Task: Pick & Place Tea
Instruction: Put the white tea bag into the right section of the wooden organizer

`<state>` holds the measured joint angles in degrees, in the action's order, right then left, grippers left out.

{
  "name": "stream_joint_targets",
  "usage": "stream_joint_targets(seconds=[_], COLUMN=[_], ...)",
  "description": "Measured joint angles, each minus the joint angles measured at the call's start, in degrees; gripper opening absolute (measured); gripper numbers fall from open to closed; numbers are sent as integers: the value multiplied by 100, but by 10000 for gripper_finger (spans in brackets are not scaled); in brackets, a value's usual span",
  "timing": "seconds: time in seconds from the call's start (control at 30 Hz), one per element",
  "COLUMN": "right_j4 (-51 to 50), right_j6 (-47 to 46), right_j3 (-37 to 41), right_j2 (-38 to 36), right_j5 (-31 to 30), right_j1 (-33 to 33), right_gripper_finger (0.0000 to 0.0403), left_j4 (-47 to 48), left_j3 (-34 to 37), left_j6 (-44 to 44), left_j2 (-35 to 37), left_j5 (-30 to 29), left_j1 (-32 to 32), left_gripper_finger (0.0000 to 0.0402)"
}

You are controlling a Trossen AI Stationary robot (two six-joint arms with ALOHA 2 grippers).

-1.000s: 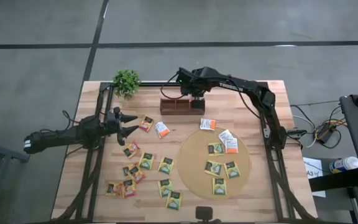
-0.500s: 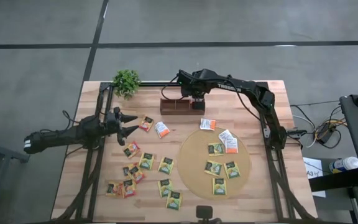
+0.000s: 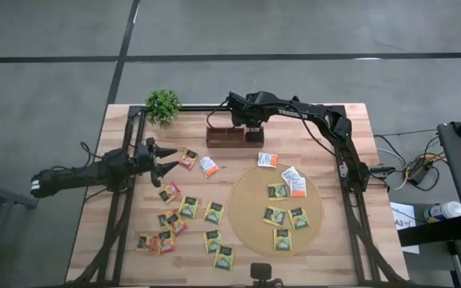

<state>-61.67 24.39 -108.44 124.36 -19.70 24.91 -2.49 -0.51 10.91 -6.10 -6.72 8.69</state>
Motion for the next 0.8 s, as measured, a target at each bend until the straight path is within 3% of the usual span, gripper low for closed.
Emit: stream_joint_targets(seconds=[0.8], right_j4=[256], right_j6=[-361], right_j3=[400], right_j2=[4], right_j5=[-142], right_j1=[0], right_gripper_finger=[8], left_j4=[1], left_j3=[0], left_j6=[0], left_j2=[-1], left_j5=[0], left_j1=[2], left_gripper_finger=[233])
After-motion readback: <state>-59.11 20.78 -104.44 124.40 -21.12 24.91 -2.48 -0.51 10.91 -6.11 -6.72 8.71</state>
